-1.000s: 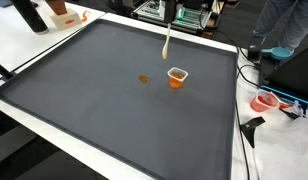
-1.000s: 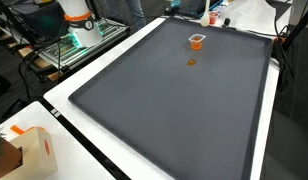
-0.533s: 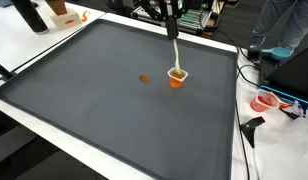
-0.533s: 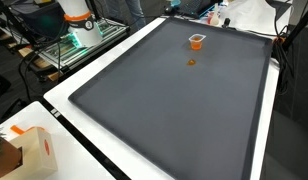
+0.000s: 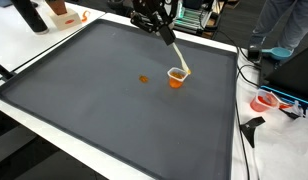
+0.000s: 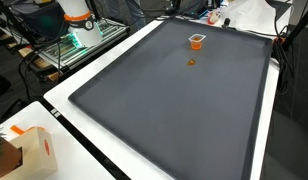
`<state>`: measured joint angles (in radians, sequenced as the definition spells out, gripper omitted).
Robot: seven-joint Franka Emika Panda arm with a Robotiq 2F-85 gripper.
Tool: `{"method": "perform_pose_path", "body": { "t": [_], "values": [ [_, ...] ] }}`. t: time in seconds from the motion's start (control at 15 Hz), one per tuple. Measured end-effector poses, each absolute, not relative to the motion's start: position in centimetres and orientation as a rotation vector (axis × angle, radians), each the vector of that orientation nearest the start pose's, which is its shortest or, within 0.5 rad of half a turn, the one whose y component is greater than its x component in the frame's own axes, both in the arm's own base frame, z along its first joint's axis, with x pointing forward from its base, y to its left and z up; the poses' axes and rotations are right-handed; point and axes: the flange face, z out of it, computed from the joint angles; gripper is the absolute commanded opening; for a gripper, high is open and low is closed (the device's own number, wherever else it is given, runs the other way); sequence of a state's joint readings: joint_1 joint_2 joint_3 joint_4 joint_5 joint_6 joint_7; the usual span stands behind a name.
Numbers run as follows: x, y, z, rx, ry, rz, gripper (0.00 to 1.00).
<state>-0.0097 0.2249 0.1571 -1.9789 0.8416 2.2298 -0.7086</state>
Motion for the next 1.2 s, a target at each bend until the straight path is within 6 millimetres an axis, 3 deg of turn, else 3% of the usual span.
{"method": "perform_pose_path", "body": {
  "t": [0.33, 1.2],
  "values": [
    [58.9, 8.9, 35.2, -2.343, -0.375, -0.132, 0.03],
    [58.0, 7.1, 30.7, -2.292, -0.322, 0.038, 0.03]
  ]
}}
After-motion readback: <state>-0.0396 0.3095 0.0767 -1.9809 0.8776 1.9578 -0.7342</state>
